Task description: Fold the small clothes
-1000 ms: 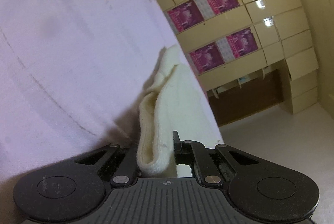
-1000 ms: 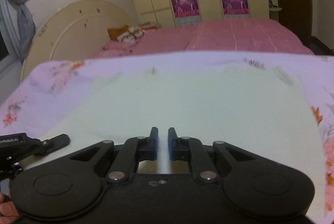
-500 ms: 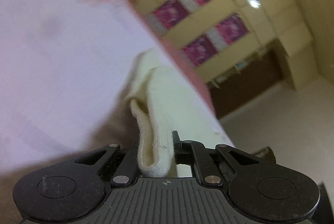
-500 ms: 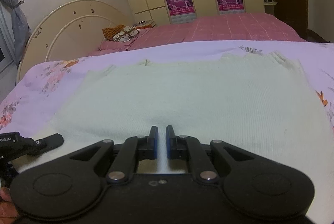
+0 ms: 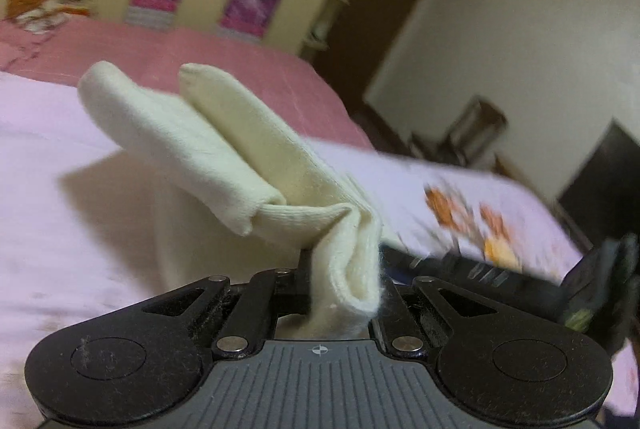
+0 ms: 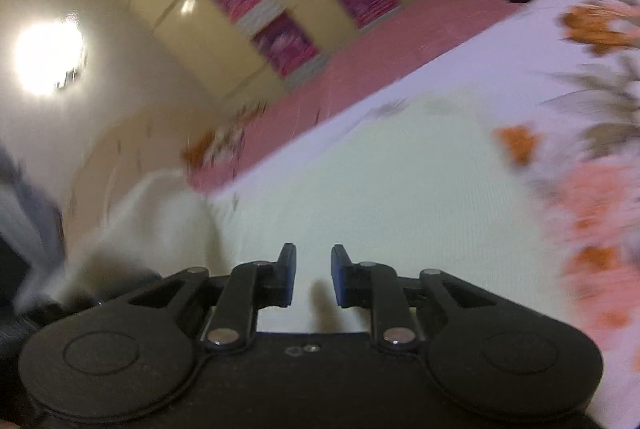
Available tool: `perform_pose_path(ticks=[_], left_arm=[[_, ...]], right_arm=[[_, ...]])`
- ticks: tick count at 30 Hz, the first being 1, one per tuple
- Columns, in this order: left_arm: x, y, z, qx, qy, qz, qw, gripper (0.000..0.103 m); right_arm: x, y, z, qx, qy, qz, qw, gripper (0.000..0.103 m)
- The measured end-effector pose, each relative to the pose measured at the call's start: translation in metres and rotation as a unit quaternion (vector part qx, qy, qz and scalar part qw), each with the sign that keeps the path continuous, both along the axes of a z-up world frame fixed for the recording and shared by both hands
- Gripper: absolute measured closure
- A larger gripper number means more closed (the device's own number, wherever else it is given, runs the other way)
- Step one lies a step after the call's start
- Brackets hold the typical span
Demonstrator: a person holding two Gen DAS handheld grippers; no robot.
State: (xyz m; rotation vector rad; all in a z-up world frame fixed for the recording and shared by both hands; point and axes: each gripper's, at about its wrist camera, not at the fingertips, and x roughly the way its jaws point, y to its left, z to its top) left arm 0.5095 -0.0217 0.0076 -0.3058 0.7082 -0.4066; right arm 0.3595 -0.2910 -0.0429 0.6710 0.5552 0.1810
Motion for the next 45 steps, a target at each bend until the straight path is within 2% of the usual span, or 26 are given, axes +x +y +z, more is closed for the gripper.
perform_pose_path(ticks=[3, 4, 5, 6, 7, 9, 11, 13, 14, 17, 20, 26, 29, 31, 34, 38, 40, 41, 42, 45], left_arm=[[0.007, -0.044, -0.010, 0.025, 0.019, -0.043, 0.9986, 0.096], [0.006, -0.059, -0.012, 0.043, 0.022, -0.049, 0.9976, 0.089], [-0.013, -0.073, -0.017, 0.061, 0.022, -0.059, 0.9962, 0.059], [-0.026, -0.083, -0.020, 0.065, 0.021, -0.078, 0.9946, 0.044], [-0.036, -0.089, -0.017, 0.056, 0.008, -0.099, 0.9935, 0.036], [-0.052, -0.088, -0.004, 0.040, -0.020, -0.123, 0.9914, 0.036], [-0.058, -0.068, 0.005, 0.019, -0.030, -0.110, 0.9933, 0.036], [-0.050, -0.034, 0.009, -0.006, -0.032, -0.065, 0.9974, 0.036], [-0.046, -0.011, 0.009, -0.013, -0.036, -0.027, 0.9989, 0.037], [-0.027, 0.048, -0.003, -0.026, -0.007, 0.066, 0.9975, 0.037], [-0.015, 0.079, -0.016, -0.038, 0.020, 0.102, 0.9938, 0.037], [-0.007, 0.091, -0.043, -0.041, 0.045, 0.115, 0.9914, 0.037], [-0.004, 0.087, -0.056, -0.048, 0.046, 0.115, 0.9911, 0.037], [0.002, 0.081, -0.063, -0.050, 0.045, 0.113, 0.9913, 0.036], [0.006, 0.080, -0.066, -0.048, 0.033, 0.120, 0.9911, 0.036], [0.015, 0.079, -0.072, -0.037, 0.045, 0.122, 0.9909, 0.037], [0.018, 0.075, -0.072, -0.030, 0.045, 0.116, 0.9918, 0.036], [0.019, 0.073, -0.071, -0.028, 0.045, 0.117, 0.9917, 0.037], [0.019, 0.071, -0.068, -0.026, 0.041, 0.118, 0.9918, 0.037], [0.014, 0.063, -0.056, -0.028, 0.015, 0.107, 0.9937, 0.037]], right_arm=[[-0.012, -0.040, 0.001, 0.025, 0.006, -0.016, 1.000, 0.074], [-0.016, -0.050, 0.001, 0.032, 0.006, -0.021, 0.999, 0.071], [-0.019, -0.059, 0.000, 0.037, 0.006, -0.025, 0.999, 0.064], [-0.023, -0.067, -0.001, 0.044, 0.007, -0.030, 0.999, 0.057], [-0.026, -0.074, -0.003, 0.051, 0.008, -0.034, 0.998, 0.055], [-0.030, -0.083, -0.008, 0.057, 0.011, -0.039, 0.998, 0.055], [-0.028, -0.085, -0.012, 0.067, 0.015, -0.037, 0.997, 0.055], [-0.025, -0.084, -0.014, 0.073, 0.012, -0.025, 0.997, 0.055], [-0.023, -0.082, -0.015, 0.074, 0.010, -0.016, 0.997, 0.055], [-0.010, -0.072, -0.013, 0.077, 0.005, 0.018, 0.997, 0.055], [0.011, -0.057, -0.010, 0.061, 0.005, 0.054, 0.997, 0.055], [0.048, -0.031, -0.019, 0.024, 0.037, 0.101, 0.994, 0.056], [0.049, -0.020, -0.015, 0.028, 0.032, 0.135, 0.990, 0.058], [0.051, -0.014, -0.013, 0.014, 0.030, 0.142, 0.989, 0.058], [0.060, -0.015, -0.015, 0.032, 0.036, 0.135, 0.990, 0.061], [0.066, -0.017, -0.015, 0.048, 0.038, 0.136, 0.989, 0.059], [0.067, -0.007, -0.013, 0.005, 0.040, 0.136, 0.990, 0.065], [0.066, 0.001, -0.009, -0.040, 0.041, 0.133, 0.990, 0.079], [0.065, 0.007, -0.005, -0.071, 0.035, 0.131, 0.988, 0.085], [0.052, 0.022, 0.011, -0.132, 0.004, 0.127, 0.983, 0.088]])
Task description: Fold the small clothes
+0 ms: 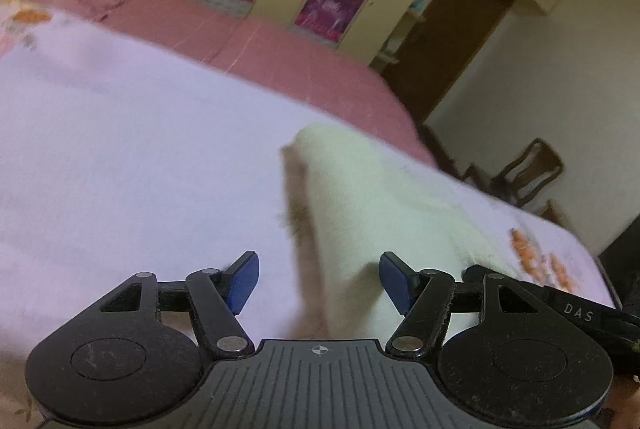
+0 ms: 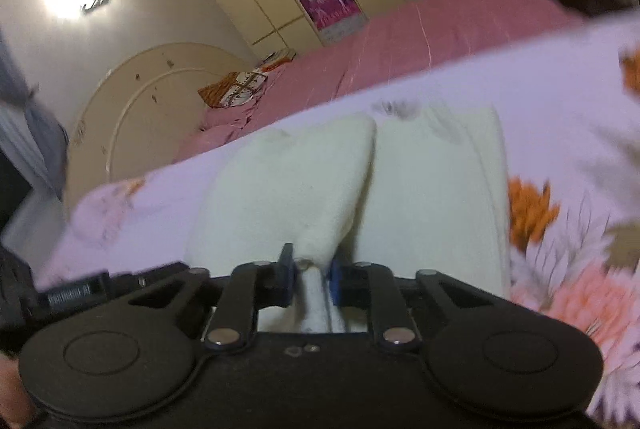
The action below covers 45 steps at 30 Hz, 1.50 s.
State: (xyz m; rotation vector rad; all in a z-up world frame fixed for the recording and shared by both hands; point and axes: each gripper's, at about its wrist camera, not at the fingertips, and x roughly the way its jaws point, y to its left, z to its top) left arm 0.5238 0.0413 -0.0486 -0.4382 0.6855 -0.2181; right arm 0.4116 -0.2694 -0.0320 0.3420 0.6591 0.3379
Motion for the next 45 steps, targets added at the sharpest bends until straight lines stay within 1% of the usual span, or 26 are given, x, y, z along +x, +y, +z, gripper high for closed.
perform_pose_path(ticks=[4, 6, 8, 10, 12, 13, 14, 16, 18, 21, 23, 24, 26, 27, 28, 29, 31, 32, 34, 36, 37, 39, 40, 42, 43, 45], left_arm=[[-0.003, -0.021, 0.014, 0.027, -0.016, -0.034, 0.9989, 0.037], [-0.003, -0.034, 0.017, 0.037, -0.017, -0.055, 0.9977, 0.037], [0.002, -0.050, 0.010, 0.062, 0.002, -0.077, 0.9951, 0.037], [0.005, -0.061, 0.001, 0.064, 0.022, -0.097, 0.9931, 0.037], [0.003, -0.067, -0.001, 0.070, 0.021, -0.101, 0.9922, 0.037], [0.002, -0.067, 0.001, 0.072, 0.019, -0.103, 0.9919, 0.037], [0.001, -0.065, 0.004, 0.071, 0.018, -0.102, 0.9921, 0.037], [0.002, -0.056, 0.010, 0.055, 0.009, -0.096, 0.9938, 0.037], [0.002, -0.047, 0.015, 0.042, -0.013, -0.077, 0.9961, 0.037], [0.013, -0.036, 0.014, 0.019, -0.016, -0.052, 0.9983, 0.037], [0.024, -0.034, 0.013, 0.015, -0.017, -0.044, 0.9988, 0.037], [0.030, -0.034, 0.011, 0.016, -0.018, -0.043, 0.9988, 0.036], [0.046, -0.041, 0.002, 0.039, 0.009, -0.050, 0.9979, 0.036], [0.053, -0.044, -0.004, 0.042, 0.024, -0.059, 0.9971, 0.035], [0.057, -0.045, -0.006, 0.039, 0.025, -0.061, 0.9970, 0.031], [0.058, -0.048, -0.005, 0.046, 0.022, -0.063, 0.9967, 0.031], [0.055, -0.052, 0.005, 0.058, 0.010, -0.061, 0.9964, 0.031], [0.050, -0.052, 0.013, 0.058, -0.017, -0.056, 0.9966, 0.031], [0.054, -0.050, 0.023, 0.055, -0.040, -0.045, 0.9967, 0.031], [0.065, -0.050, 0.024, 0.053, -0.032, -0.037, 0.9974, 0.031], [0.072, -0.051, 0.021, 0.058, -0.021, -0.037, 0.9974, 0.031], [0.083, -0.056, 0.007, 0.075, 0.016, -0.051, 0.9957, 0.031], [0.082, -0.057, -0.001, 0.077, 0.024, -0.055, 0.9953, 0.031], [0.075, -0.054, 0.001, 0.071, 0.019, -0.052, 0.9959, 0.031], [0.065, -0.052, 0.006, 0.066, 0.017, -0.050, 0.9964, 0.031], [0.040, -0.047, 0.012, 0.054, -0.001, -0.065, 0.9964, 0.031]], right_arm=[[-0.026, -0.007, 0.025, -0.010, -0.052, -0.011, 0.999, 0.089], [-0.035, -0.017, 0.031, -0.012, -0.059, -0.022, 0.998, 0.089], [-0.042, -0.029, 0.028, -0.015, -0.049, -0.031, 0.998, 0.089], [-0.038, -0.040, 0.014, -0.023, -0.020, -0.050, 0.998, 0.089], [-0.032, -0.054, -0.007, -0.004, 0.022, -0.070, 0.997, 0.089], [-0.031, -0.059, -0.013, 0.020, 0.027, -0.070, 0.997, 0.088], [-0.030, -0.062, -0.014, 0.040, 0.029, -0.069, 0.996, 0.087], [-0.031, -0.070, -0.012, 0.078, 0.018, -0.064, 0.995, 0.080], [-0.028, -0.078, -0.011, 0.098, 0.003, -0.069, 0.993, 0.066], [-0.011, -0.089, -0.015, 0.115, 0.007, -0.079, 0.990, 0.064], [0.003, -0.091, -0.017, 0.114, 0.012, -0.083, 0.990, 0.068], [0.010, -0.090, -0.018, 0.111, 0.015, -0.083, 0.990, 0.073], [0.014, -0.086, -0.014, 0.080, 0.007, -0.080, 0.994, 0.091], [0.011, -0.082, -0.010, 0.056, -0.001, -0.080, 0.995, 0.092], [0.010, -0.079, -0.010, 0.034, -0.002, -0.084, 0.996, 0.092], [0.008, -0.078, -0.012, 0.018, 0.000, -0.093, 0.996, 0.095], [0.005, -0.081, -0.017, 0.015, 0.005, -0.106, 0.994, 0.095], [0.004, -0.080, -0.016, 0.014, 0.004, -0.105, 0.994, 0.094], [-0.001, -0.079, -0.005, 0.004, -0.015, -0.109, 0.994, 0.085], [-0.003, -0.079, 0.006, 0.004, -0.045, -0.105, 0.993, 0.084], [-0.001, -0.078, 0.009, 0.004, -0.048, -0.104, 0.993, 0.084], [0.008, -0.076, 0.009, -0.004, -0.035, -0.101, 0.994, 0.085], [0.012, -0.074, 0.006, -0.010, -0.024, -0.096, 0.995, 0.085], [0.019, -0.066, -0.005, -0.052, 0.018, -0.085, 0.995, 0.085], [0.015, -0.066, -0.009, -0.070, 0.024, -0.091, 0.993, 0.084], [-0.004, -0.074, -0.004, -0.047, 0.008, -0.098, 0.994, 0.084]])
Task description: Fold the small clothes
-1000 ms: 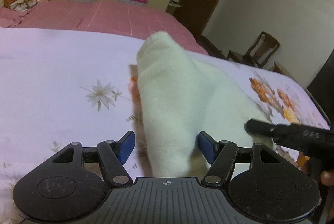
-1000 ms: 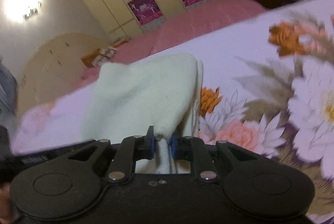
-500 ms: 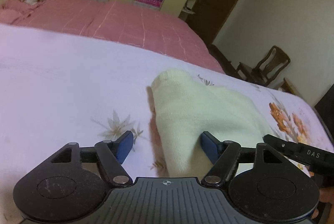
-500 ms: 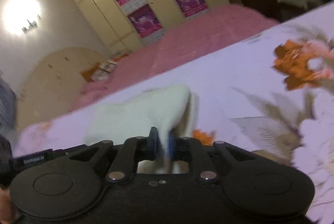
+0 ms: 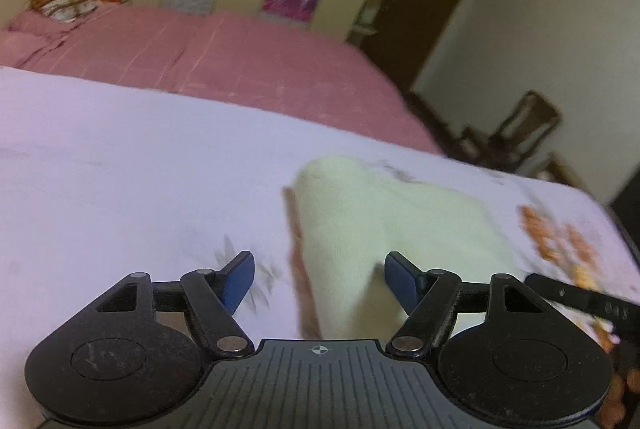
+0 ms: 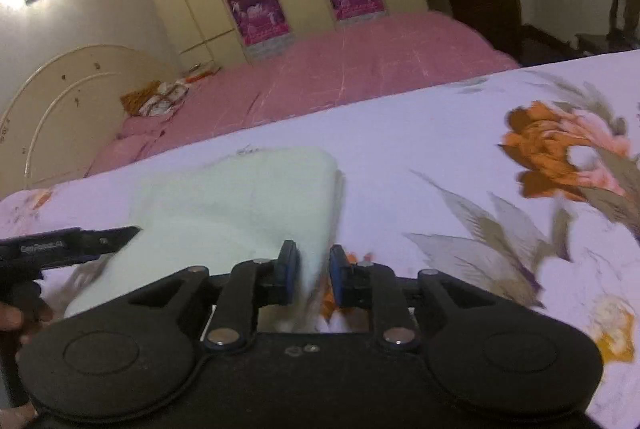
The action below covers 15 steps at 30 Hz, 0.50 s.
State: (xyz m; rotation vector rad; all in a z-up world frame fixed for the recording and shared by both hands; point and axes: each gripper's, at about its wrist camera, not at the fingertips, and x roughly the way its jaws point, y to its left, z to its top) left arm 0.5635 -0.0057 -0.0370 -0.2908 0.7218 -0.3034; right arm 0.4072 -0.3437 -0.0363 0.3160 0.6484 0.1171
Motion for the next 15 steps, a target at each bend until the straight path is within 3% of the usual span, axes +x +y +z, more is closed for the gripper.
perform_pose_path(ticks=[5, 9, 15], left_arm=[[-0.068, 0.013, -0.008, -0.010, -0.007, -0.033, 0.9994, 0.031], [-0.115, 0.013, -0.024, 0.006, -0.004, -0.040, 0.9992, 0.031], [-0.153, 0.010, -0.022, 0.022, -0.009, -0.035, 0.9991, 0.031]], right_arm=[[-0.072, -0.011, 0.011, 0.048, -0.031, 0.027, 0.998, 0.079], [-0.124, -0.008, 0.002, 0.086, -0.020, 0.047, 0.995, 0.079], [-0.139, 0.002, -0.007, 0.110, 0.006, 0.037, 0.993, 0.079]])
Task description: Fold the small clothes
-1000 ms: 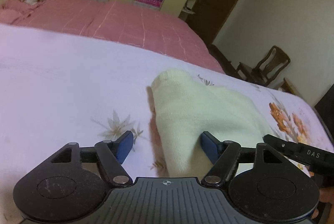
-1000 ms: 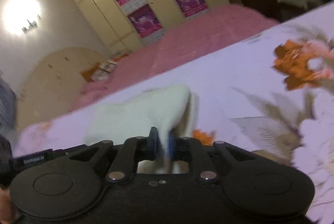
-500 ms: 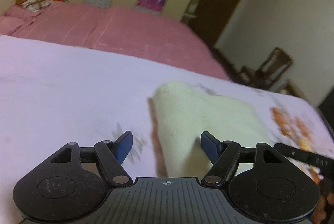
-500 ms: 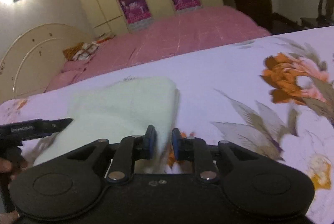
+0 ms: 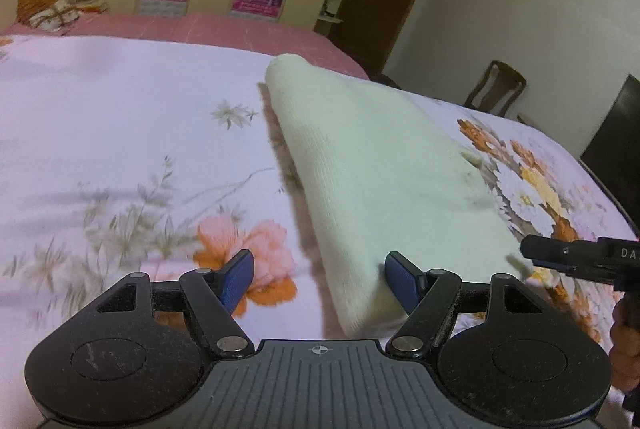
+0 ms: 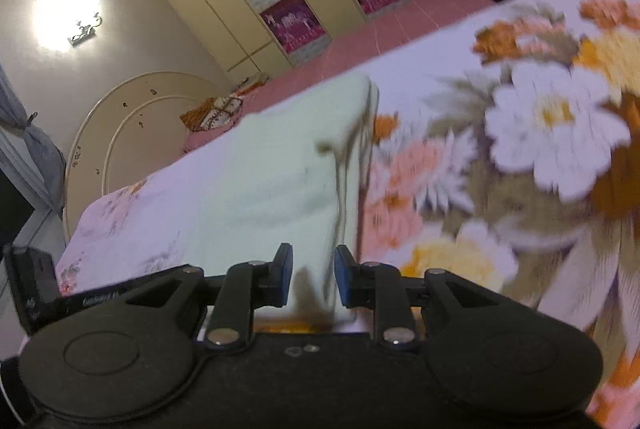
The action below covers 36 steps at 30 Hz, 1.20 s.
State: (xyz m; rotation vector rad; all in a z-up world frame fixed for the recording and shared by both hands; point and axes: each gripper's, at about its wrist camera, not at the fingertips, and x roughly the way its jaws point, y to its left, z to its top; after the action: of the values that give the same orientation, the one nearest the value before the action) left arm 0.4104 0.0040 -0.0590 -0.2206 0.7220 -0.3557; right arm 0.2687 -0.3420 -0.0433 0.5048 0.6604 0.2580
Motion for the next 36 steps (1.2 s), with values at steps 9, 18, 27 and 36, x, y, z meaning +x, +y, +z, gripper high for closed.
perform_pose_path(ticks=[9, 18, 27, 36], left_arm=[[-0.006, -0.006, 0.010, -0.021, 0.011, 0.004, 0.9997, 0.031], [-0.021, -0.007, 0.017, 0.020, -0.007, 0.009, 0.9997, 0.038], [0.017, -0.016, 0.035, 0.008, -0.048, 0.025, 0.9985, 0.038], [0.078, -0.018, 0.003, -0.001, 0.018, 0.043, 0.9989, 0.038]], right_arm=[[0.014, 0.017, 0.002, -0.060, 0.017, -0.004, 0.998, 0.099], [0.005, 0.002, -0.002, -0.073, 0.046, -0.016, 0.996, 0.092], [0.034, 0.027, 0.031, -0.125, -0.054, -0.011, 0.991, 0.085], [0.082, 0.039, 0.023, -0.163, -0.062, -0.006, 0.985, 0.087]])
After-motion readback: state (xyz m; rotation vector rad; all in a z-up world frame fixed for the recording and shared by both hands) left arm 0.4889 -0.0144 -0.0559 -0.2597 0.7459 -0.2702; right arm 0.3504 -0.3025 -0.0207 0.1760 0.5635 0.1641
